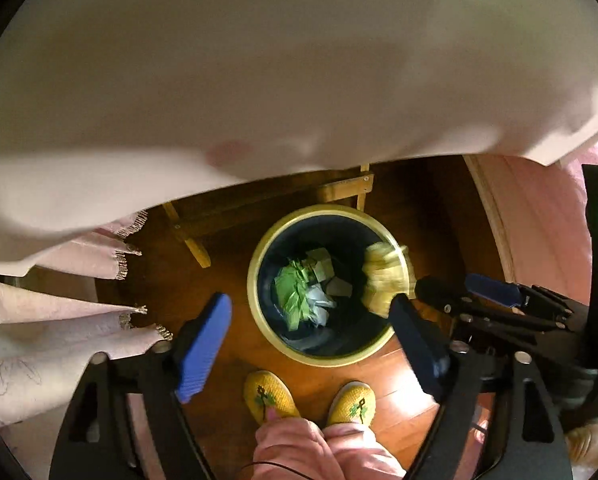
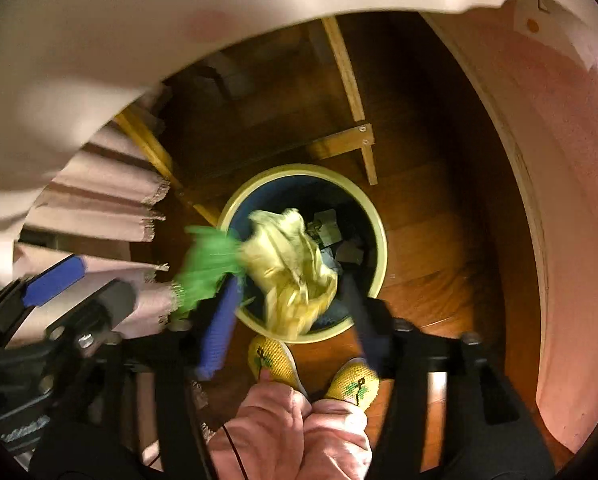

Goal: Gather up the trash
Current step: 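Carry the green and yellow papers with both grippers down over the bin, then open both grippers to drop the papers into the bin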

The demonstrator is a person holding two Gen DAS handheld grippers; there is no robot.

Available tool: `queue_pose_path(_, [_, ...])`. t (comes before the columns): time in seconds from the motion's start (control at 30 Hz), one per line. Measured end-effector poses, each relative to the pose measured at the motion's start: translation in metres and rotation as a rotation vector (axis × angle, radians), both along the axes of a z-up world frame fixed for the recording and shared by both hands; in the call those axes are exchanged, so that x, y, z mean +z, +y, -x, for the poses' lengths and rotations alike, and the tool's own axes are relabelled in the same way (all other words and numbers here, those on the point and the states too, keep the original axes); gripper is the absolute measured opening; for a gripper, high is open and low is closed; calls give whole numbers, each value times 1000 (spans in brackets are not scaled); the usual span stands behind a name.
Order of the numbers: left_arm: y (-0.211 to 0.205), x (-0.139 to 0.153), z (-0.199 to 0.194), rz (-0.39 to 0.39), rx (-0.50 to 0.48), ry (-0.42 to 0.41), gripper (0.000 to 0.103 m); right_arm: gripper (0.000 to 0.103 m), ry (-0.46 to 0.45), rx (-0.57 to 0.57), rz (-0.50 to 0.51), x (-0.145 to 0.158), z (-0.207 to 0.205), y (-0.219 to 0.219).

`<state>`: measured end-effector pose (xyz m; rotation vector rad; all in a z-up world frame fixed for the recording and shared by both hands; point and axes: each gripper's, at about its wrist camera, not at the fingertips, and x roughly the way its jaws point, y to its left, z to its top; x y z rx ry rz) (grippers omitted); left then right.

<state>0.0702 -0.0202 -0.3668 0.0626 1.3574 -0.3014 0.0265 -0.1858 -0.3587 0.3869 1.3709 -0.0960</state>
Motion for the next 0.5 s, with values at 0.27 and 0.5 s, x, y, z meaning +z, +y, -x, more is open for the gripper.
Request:
queue_pose_path(0.27, [19,34,-9,-26,31,-80,87,61,-18,-3,35,11,-15,3])
queue_pose_path(0.5, [35,99,-1,-9,57,-100,87,61,-42,19,44,75,-4,9])
